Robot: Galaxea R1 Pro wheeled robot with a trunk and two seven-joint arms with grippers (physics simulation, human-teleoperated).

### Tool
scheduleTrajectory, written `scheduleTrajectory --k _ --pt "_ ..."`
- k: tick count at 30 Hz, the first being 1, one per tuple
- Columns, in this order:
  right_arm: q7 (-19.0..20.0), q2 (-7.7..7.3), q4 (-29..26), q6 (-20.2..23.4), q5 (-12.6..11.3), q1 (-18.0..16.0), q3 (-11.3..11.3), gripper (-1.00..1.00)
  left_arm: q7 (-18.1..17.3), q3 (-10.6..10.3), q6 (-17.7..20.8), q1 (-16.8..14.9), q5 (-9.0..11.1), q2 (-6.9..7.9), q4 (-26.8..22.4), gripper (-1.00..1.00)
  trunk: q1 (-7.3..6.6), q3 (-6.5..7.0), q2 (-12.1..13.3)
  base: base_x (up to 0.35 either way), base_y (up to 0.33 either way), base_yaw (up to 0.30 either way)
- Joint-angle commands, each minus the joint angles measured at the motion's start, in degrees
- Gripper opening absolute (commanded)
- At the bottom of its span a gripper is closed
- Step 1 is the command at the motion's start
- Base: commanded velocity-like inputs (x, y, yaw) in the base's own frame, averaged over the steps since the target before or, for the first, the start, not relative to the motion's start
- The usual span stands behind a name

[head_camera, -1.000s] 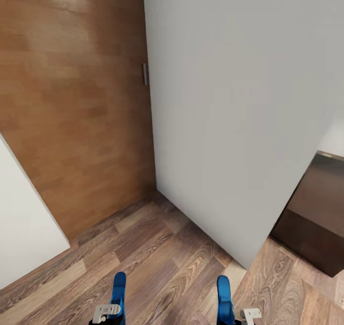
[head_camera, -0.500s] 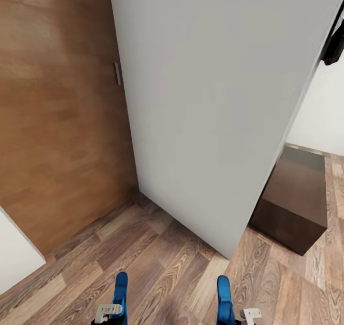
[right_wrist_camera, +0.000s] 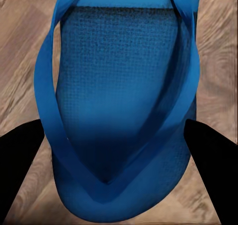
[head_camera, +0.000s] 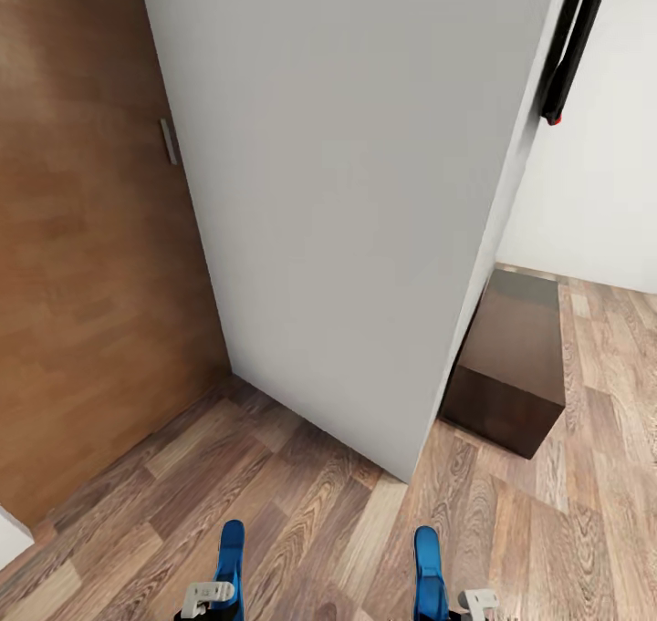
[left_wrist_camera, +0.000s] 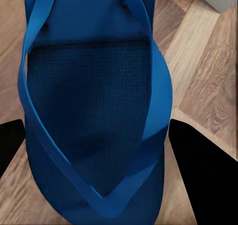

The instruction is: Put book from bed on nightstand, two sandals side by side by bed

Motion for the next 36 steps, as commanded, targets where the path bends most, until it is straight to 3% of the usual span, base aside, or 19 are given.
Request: scheduleTrajectory --k 1,36 --pt "0.4 0.04 0.25 -0.3 -0.6 -0.1 0.48 -1.0 -0.09 -0.23 -0.16 -0.04 0.43 0.06 0.03 -1.0 -0.01 -0.05 -0.02 0.0 0.0 -0.281" --pt "0.38 0.04 0.25 -0.3 -0.6 -0.1 0.48 -1.0 -0.07 -0.28 -0.16 -0.05 0.41 0.04 0.08 -1.0 -0.01 -0.05 -0.02 0.0 0.0 -0.281"
